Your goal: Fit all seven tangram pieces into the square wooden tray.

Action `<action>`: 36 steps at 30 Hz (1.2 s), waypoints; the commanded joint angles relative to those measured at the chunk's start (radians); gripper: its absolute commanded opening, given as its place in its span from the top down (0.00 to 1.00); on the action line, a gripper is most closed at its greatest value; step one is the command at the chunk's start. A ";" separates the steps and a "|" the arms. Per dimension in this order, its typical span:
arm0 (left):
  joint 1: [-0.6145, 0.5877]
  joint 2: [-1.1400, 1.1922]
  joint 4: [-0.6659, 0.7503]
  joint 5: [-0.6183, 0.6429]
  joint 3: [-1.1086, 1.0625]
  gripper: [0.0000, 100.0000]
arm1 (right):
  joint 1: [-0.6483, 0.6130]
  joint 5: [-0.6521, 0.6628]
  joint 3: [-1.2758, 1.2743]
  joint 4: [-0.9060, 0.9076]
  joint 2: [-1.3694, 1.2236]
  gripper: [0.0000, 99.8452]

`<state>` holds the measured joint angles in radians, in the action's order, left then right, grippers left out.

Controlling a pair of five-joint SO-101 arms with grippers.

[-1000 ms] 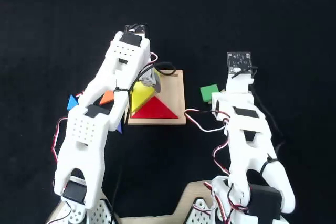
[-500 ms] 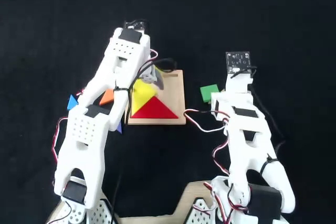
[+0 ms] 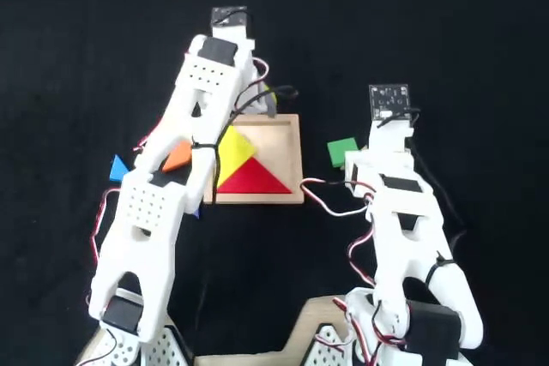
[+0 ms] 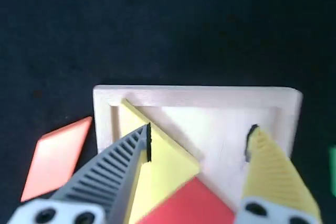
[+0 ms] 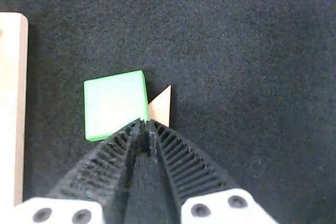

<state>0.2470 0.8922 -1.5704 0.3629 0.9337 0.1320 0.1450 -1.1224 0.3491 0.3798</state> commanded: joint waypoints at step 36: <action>0.010 0.146 -0.078 -0.118 0.090 0.97 | -0.015 0.002 0.061 -0.021 -0.001 0.99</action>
<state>0.2823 1.0365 -1.5612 0.3076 0.9628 0.1320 0.1450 -1.1224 0.3491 0.3798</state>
